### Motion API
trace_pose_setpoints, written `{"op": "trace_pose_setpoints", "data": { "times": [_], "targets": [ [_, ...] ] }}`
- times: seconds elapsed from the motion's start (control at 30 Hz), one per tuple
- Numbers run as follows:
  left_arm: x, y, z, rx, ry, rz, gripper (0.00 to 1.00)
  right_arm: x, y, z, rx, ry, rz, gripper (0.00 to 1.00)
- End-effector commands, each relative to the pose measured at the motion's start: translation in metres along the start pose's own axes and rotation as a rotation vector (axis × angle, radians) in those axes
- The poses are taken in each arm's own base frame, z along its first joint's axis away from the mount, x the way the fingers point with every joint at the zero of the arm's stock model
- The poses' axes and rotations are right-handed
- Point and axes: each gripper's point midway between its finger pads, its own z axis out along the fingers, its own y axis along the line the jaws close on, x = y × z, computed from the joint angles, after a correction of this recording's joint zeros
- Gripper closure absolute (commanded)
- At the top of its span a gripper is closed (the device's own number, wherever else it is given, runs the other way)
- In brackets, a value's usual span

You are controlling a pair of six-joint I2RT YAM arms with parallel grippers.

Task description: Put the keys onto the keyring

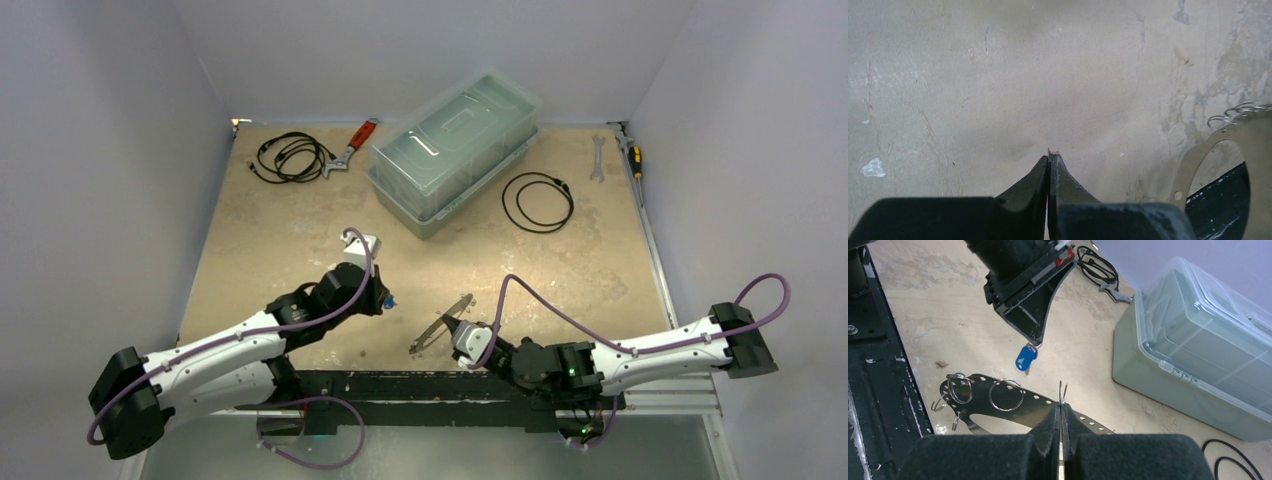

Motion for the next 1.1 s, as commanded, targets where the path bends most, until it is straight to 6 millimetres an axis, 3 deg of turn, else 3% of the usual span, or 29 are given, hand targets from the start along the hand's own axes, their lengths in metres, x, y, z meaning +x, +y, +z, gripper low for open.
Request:
{"op": "trace_pose_setpoints", "data": {
  "times": [0.0, 0.13, 0.37, 0.5, 0.7, 0.87, 1.07],
  "targets": [
    [-0.037, -0.02, -0.016, 0.054, -0.085, 0.009, 1.0, -0.031, -0.007, 0.001, 0.015, -0.07, 0.072, 1.0],
    [-0.049, -0.036, -0.026, 0.087, -0.114, 0.047, 1.0, -0.034, -0.005, 0.0, -0.009, -0.086, 0.077, 1.0],
    [-0.075, -0.056, -0.052, 0.041, -0.185, 0.285, 1.0, -0.036, -0.001, 0.0, -0.033, -0.096, 0.077, 1.0],
    [-0.087, -0.066, -0.059, 0.102, -0.222, 0.44, 1.0, -0.038, 0.005, 0.0, -0.064, -0.111, 0.074, 1.0],
    [-0.056, -0.1, -0.063, 0.432, -0.284, 0.759, 1.0, -0.036, 0.01, 0.001, -0.081, -0.109, 0.054, 1.0],
    [-0.059, -0.109, -0.071, 0.483, -0.285, 0.879, 1.0, -0.034, 0.014, 0.003, -0.096, -0.103, 0.035, 1.0],
    [-0.037, -0.124, -0.084, 0.672, -0.313, 1.023, 1.0, -0.039, 0.023, 0.002, -0.15, -0.127, 0.033, 1.0]
  ]
}}
